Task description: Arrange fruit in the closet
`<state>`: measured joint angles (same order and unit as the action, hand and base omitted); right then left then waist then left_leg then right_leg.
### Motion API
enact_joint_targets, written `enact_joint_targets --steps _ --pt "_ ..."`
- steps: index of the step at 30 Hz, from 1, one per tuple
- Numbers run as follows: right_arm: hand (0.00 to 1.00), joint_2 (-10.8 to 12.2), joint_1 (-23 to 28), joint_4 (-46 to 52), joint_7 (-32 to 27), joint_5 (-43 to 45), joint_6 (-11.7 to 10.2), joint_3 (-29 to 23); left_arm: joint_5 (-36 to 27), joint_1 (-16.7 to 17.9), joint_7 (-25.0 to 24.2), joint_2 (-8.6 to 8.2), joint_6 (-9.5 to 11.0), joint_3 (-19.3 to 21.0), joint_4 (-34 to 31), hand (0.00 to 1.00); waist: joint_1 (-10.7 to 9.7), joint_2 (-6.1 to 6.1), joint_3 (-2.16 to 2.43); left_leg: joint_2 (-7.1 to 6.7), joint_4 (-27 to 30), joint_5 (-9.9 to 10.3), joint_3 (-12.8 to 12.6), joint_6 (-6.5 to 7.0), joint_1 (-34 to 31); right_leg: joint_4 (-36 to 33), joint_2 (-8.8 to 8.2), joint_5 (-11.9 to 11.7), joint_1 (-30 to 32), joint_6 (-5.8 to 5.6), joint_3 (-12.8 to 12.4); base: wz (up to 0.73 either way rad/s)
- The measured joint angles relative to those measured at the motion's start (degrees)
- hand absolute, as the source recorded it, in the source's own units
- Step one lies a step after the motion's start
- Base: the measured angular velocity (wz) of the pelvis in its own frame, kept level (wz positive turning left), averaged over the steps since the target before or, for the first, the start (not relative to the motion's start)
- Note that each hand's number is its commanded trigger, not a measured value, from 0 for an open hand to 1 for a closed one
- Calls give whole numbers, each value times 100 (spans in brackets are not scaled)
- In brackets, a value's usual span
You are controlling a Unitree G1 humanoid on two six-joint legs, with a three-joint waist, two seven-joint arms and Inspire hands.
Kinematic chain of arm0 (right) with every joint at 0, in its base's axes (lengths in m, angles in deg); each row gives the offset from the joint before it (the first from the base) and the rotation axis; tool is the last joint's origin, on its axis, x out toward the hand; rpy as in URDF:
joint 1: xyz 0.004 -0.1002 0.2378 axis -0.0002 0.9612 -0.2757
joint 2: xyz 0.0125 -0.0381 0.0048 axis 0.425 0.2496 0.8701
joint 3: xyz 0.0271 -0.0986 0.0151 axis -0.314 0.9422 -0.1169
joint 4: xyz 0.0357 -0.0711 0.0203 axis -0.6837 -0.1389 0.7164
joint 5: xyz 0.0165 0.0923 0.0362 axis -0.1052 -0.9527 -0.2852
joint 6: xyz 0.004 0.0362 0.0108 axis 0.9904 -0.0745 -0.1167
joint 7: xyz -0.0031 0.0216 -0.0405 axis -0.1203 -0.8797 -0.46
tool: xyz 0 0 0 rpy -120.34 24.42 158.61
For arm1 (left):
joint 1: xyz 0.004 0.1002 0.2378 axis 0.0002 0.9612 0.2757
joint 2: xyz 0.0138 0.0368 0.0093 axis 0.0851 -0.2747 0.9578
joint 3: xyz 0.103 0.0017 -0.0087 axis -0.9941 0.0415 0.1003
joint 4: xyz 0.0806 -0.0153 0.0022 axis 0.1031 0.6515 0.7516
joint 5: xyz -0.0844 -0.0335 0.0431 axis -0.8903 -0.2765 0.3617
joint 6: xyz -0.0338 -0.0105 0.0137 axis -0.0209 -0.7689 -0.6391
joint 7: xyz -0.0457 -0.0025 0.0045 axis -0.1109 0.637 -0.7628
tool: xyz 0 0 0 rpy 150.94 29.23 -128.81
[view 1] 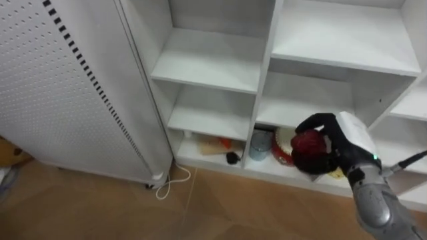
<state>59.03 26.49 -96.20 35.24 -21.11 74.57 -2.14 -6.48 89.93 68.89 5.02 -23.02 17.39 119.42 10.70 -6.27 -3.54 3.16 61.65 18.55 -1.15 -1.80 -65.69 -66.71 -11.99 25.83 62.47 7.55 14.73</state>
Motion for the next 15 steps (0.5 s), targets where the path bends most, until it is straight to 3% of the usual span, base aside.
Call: enact_joint_targets --steps 2,8,15 --pt "100 -54 -173 -199 -141 -2 92 63 0 41 0 64 -3 -1 -118 0 10 -53 -9 6 25 5 13 -4 -94 -6 -4 6 57 -5 36 8" --pt "100 -114 -380 -376 -434 7 98 163 -3 71 -43 100 -13 -9 -160 0 55 -73 -18 5 109 40 39 45 -228 -20 5 31 136 -48 56 2" --pt "100 -390 -561 -501 -1008 -52 145 165 -5 97 -60 194 -24 4 -225 0 237 -71 -17 -33 386 169 142 60 -516 -187 -12 93 346 -98 85 0"
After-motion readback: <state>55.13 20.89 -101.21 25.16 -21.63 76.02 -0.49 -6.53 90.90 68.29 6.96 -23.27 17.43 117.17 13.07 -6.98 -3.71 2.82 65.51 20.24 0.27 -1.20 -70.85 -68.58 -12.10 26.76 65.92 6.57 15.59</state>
